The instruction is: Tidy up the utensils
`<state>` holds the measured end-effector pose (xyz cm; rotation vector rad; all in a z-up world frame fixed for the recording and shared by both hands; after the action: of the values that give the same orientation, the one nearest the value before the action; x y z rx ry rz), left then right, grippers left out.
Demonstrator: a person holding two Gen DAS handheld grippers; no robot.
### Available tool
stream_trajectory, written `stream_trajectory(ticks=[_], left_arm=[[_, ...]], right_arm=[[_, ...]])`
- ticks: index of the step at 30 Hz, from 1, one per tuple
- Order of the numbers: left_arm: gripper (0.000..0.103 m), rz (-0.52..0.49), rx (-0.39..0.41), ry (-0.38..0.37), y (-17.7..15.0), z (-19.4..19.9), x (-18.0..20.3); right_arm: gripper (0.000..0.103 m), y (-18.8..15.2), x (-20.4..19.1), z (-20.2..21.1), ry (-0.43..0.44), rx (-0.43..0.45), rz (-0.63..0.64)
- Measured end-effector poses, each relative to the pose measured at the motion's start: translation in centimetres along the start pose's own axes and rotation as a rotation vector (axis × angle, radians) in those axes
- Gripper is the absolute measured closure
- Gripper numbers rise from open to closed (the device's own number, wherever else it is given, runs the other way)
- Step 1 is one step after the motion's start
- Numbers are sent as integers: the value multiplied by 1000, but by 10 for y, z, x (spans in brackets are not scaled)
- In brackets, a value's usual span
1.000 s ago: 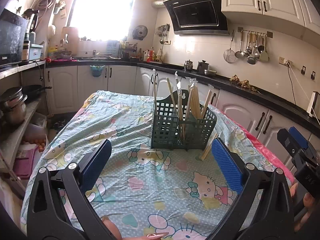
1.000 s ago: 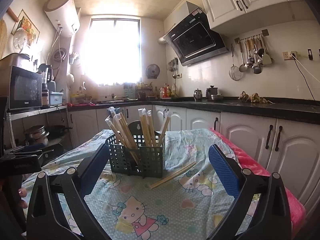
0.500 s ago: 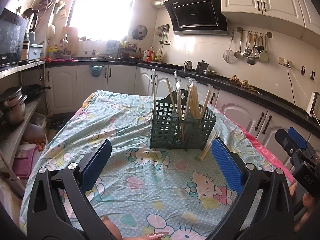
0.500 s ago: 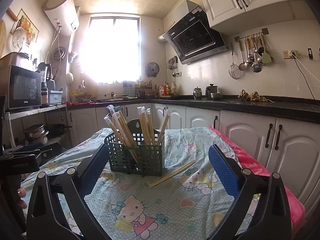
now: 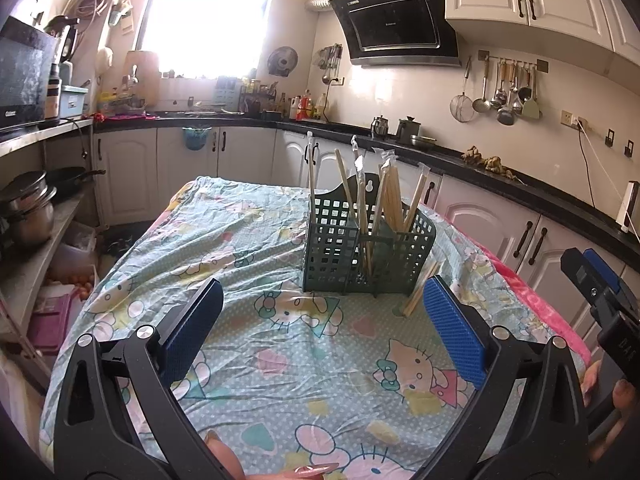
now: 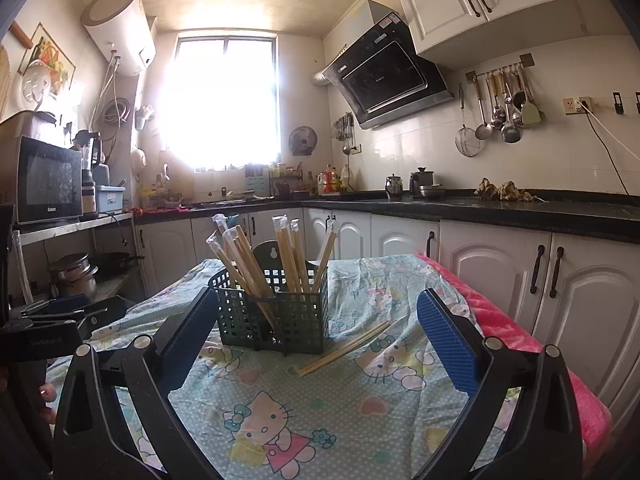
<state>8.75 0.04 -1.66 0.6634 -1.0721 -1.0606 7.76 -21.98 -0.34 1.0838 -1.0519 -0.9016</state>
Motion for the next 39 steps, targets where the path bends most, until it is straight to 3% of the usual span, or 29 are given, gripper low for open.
stream_trajectory(ticks=[39], left_arm=[[11,6,3,13,-2,0,-2]], right_arm=[[6,-3,-1,-3,16,-9,4]])
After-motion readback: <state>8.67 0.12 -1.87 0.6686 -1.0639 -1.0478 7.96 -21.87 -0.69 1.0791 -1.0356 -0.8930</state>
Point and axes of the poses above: each gripper's, at about its wrist camera, not at the fingertips, and z roughly against the way its jaws point, x to its right, y to its top, the point moved 5 cm from there along -z, roughly the way its jaws point, and after that the axes turned 15 degrees about z, right-handed, at the moved point
